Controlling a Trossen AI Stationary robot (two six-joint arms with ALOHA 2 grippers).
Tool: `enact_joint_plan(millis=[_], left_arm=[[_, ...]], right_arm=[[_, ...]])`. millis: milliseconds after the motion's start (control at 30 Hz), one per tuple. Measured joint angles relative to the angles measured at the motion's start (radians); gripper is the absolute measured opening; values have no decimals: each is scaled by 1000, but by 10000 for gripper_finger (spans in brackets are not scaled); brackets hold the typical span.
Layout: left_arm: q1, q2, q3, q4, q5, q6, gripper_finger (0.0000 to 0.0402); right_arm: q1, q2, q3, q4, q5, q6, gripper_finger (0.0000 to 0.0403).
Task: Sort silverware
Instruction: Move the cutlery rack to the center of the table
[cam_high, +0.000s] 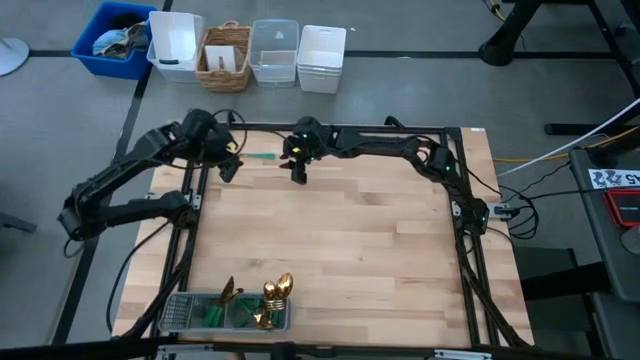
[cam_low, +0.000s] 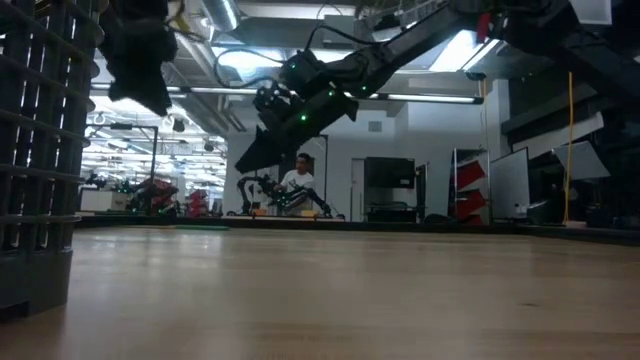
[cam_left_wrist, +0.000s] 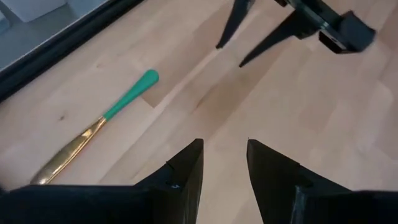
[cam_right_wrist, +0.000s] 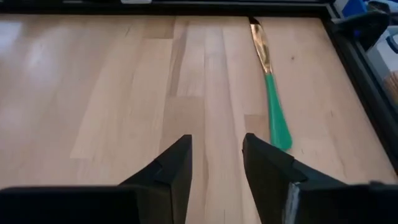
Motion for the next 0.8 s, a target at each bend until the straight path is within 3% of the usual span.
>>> enact_joint_plan(millis=[167,367,600,800], left_arm=[[-2,22,-114,180,-52,1,115],[25,127,-124,198,-226,60,115],[137,298,-121,180,-230,15,115],[223,388,-35,149,-230,-66,115]], right_arm=[[12,6,0,4,-10,1,143],[27,-1,0,-27,-41,2,143],[53,-1,0,-120,-65,1,143],[68,-1,1,-199,-62,-5,143]])
